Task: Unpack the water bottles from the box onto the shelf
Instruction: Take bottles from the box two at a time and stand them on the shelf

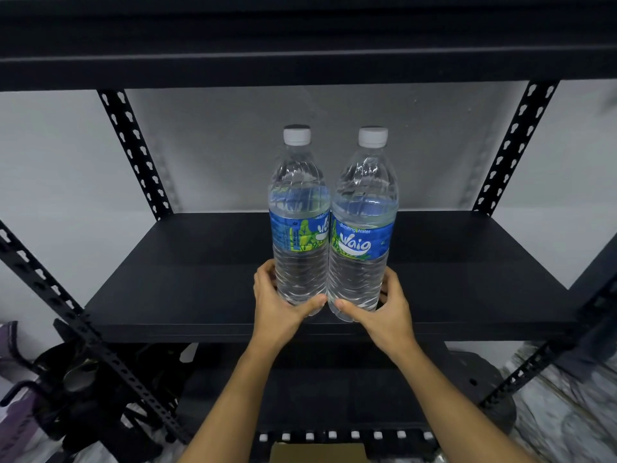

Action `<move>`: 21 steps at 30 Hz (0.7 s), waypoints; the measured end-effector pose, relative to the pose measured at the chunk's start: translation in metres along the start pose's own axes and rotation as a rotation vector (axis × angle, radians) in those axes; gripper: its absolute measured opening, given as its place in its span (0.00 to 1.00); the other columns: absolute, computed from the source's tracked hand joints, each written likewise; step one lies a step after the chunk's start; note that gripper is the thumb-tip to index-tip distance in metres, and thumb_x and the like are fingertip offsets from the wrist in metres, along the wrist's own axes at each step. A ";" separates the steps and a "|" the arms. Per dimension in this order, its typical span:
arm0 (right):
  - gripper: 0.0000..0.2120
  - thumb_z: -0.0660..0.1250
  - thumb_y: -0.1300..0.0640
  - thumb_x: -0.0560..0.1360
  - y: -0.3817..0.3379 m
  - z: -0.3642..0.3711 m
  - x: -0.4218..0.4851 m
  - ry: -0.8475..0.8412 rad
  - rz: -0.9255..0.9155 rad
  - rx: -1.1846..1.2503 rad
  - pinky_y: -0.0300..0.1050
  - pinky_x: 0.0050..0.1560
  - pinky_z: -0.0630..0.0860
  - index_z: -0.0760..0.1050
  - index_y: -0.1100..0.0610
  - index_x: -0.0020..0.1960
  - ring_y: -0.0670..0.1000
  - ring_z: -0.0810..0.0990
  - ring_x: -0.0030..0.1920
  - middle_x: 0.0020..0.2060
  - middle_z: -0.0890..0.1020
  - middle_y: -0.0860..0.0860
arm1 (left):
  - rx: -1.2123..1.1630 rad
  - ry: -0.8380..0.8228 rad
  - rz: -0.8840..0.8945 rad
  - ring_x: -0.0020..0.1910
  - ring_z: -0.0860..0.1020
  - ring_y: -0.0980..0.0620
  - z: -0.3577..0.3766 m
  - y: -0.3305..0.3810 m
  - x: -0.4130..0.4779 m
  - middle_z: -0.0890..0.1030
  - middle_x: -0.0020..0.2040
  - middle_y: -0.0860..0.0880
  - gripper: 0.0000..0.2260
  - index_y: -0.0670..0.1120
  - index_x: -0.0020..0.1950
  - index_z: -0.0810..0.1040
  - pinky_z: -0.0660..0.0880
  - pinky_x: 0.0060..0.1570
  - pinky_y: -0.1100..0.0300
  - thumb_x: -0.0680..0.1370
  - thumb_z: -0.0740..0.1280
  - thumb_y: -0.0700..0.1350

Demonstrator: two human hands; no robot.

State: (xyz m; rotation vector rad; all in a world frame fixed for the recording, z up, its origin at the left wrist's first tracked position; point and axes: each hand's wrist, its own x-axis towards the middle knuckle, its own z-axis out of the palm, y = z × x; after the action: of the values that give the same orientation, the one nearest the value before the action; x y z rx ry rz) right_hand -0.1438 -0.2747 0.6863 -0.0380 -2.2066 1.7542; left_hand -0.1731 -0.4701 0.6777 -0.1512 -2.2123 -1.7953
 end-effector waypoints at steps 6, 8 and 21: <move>0.44 0.83 0.46 0.57 0.001 0.000 0.001 -0.002 -0.001 -0.006 0.32 0.50 0.73 0.66 0.44 0.68 0.33 0.74 0.59 0.59 0.78 0.38 | -0.077 -0.020 -0.043 0.63 0.78 0.57 -0.002 -0.001 -0.001 0.76 0.65 0.54 0.42 0.56 0.68 0.67 0.78 0.60 0.58 0.60 0.85 0.50; 0.44 0.83 0.46 0.57 0.001 0.000 0.001 -0.003 -0.001 -0.004 0.32 0.51 0.73 0.67 0.44 0.68 0.33 0.75 0.59 0.59 0.78 0.38 | -0.128 -0.079 -0.080 0.63 0.80 0.54 -0.008 -0.002 0.001 0.78 0.65 0.53 0.40 0.54 0.69 0.69 0.79 0.60 0.56 0.63 0.84 0.46; 0.44 0.83 0.47 0.57 0.000 0.000 0.001 -0.004 0.011 0.001 0.28 0.49 0.72 0.66 0.44 0.68 0.33 0.75 0.58 0.59 0.78 0.38 | -0.099 -0.067 -0.038 0.68 0.75 0.53 -0.002 0.002 0.000 0.71 0.70 0.51 0.48 0.59 0.69 0.62 0.77 0.65 0.49 0.56 0.85 0.58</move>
State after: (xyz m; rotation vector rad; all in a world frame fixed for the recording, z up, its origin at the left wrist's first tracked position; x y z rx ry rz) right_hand -0.1448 -0.2742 0.6865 -0.0462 -2.2125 1.7623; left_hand -0.1727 -0.4714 0.6796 -0.1936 -2.1855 -1.9482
